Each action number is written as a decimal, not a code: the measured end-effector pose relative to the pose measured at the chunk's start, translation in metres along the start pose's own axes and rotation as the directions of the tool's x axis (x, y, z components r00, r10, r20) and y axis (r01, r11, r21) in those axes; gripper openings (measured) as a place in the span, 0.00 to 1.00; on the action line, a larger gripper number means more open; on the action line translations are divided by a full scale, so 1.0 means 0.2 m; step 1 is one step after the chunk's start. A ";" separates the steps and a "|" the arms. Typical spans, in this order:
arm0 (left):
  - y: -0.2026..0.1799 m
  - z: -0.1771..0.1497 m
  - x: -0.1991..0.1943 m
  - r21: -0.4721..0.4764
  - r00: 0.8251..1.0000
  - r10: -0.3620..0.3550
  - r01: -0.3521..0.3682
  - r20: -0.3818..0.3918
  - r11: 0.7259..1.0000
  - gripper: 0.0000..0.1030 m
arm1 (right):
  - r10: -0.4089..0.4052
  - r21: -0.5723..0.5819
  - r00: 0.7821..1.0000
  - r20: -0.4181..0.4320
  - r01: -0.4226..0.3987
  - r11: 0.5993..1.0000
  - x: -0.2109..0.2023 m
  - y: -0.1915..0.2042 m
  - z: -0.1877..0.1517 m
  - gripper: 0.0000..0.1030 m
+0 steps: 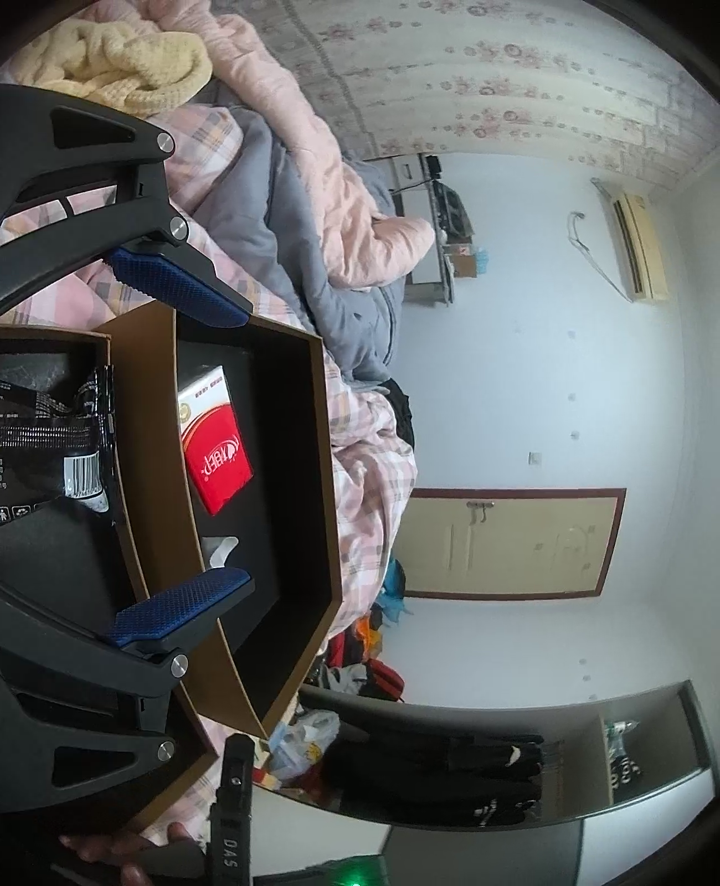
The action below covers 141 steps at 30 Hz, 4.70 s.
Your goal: Organize soft objects
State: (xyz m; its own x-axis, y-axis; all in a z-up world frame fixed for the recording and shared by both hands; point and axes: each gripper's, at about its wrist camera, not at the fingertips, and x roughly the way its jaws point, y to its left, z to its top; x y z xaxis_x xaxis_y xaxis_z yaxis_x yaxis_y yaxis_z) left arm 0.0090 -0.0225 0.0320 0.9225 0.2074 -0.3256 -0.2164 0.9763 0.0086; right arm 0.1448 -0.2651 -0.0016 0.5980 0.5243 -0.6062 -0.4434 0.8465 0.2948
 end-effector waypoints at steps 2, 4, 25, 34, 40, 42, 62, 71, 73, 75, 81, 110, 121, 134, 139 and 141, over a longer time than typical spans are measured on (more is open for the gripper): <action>-0.01 0.00 -0.01 0.009 1.000 0.002 -0.002 0.011 1.000 0.84 | -0.001 0.000 1.000 0.000 0.001 1.000 0.00 0.00 0.00 1.00; -0.01 0.00 -0.01 0.010 1.000 -0.003 0.003 0.017 1.000 0.84 | 0.000 -0.001 1.000 -0.001 0.000 1.000 0.00 0.00 0.00 0.99; 0.05 0.01 0.01 -0.069 0.998 -0.045 0.042 -0.044 0.997 0.84 | 0.083 0.023 0.996 -0.035 -0.082 0.996 0.01 -0.01 0.03 1.00; 0.06 0.00 -0.02 -0.102 0.997 -0.075 0.072 -0.028 0.992 0.84 | 0.159 -0.066 0.957 -0.245 -0.180 0.982 -0.02 0.10 -0.01 0.99; 0.12 0.01 -0.04 -0.176 0.997 -0.081 0.078 -0.010 0.981 0.84 | 0.163 -0.156 0.923 -0.348 -0.228 0.961 -0.02 0.18 -0.12 0.99; 0.13 0.00 -0.03 -0.194 0.997 -0.079 0.075 -0.014 0.978 0.84 | 0.161 -0.178 0.917 -0.365 -0.239 0.955 -0.01 0.19 -0.14 0.99; 0.30 -0.03 0.06 -0.361 0.993 -0.090 0.057 -0.075 0.931 0.84 | 0.142 -0.211 0.940 -0.310 -0.214 0.954 -0.02 0.16 -0.15 0.29; 0.29 -0.03 0.07 -0.358 0.992 -0.112 0.082 -0.063 0.930 0.84 | 0.200 -0.190 0.955 -0.217 -0.242 0.951 -0.09 0.17 -0.10 0.16; 0.29 -0.04 0.06 -0.359 0.991 -0.117 0.088 -0.061 0.929 0.84 | 0.221 -0.191 0.954 -0.201 -0.259 0.947 -0.11 0.18 -0.09 0.15; 0.29 -0.04 0.06 -0.356 0.991 -0.117 0.089 -0.058 0.930 0.84 | 0.245 -0.184 0.951 -0.189 -0.279 0.943 -0.12 0.18 -0.09 0.15; 0.27 -0.04 0.05 -0.345 0.992 -0.117 0.093 -0.050 0.934 0.84 | 0.351 -0.142 0.922 -0.165 -0.374 0.916 -0.15 0.17 -0.03 0.15; 0.27 -0.03 0.03 -0.339 0.993 -0.111 0.087 -0.051 0.937 0.84 | 0.134 -0.333 0.937 -0.323 -0.245 0.911 -0.05 0.24 -0.17 0.15; 0.20 -0.02 0.00 -0.268 0.997 -0.070 0.059 -0.033 0.962 0.84 | 0.276 -0.239 0.933 -0.230 -0.329 0.914 -0.16 0.21 -0.05 0.13; 0.14 -0.01 -0.03 -0.186 1.000 -0.016 0.013 -0.016 0.982 0.84 | 0.290 -0.230 0.953 -0.088 -0.303 0.925 -0.23 0.33 0.19 0.13; 0.13 -0.02 -0.03 -0.175 1.000 -0.010 0.008 -0.014 0.984 0.84 | 0.308 -0.202 0.951 0.008 -0.301 0.932 -0.27 0.36 0.35 0.13; 0.13 -0.02 -0.03 -0.168 1.000 -0.008 0.005 -0.016 0.986 0.84 | 0.316 -0.187 0.947 0.050 -0.302 0.935 -0.28 0.37 0.39 0.13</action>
State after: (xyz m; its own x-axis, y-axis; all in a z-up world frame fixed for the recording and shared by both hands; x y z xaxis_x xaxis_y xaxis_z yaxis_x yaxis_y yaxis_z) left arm -0.0029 0.0005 0.0306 0.9188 0.1986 -0.3410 -0.2623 0.9530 -0.1518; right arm 0.1305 -0.2250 0.1119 0.4599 0.7689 -0.4441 -0.7197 0.6158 0.3208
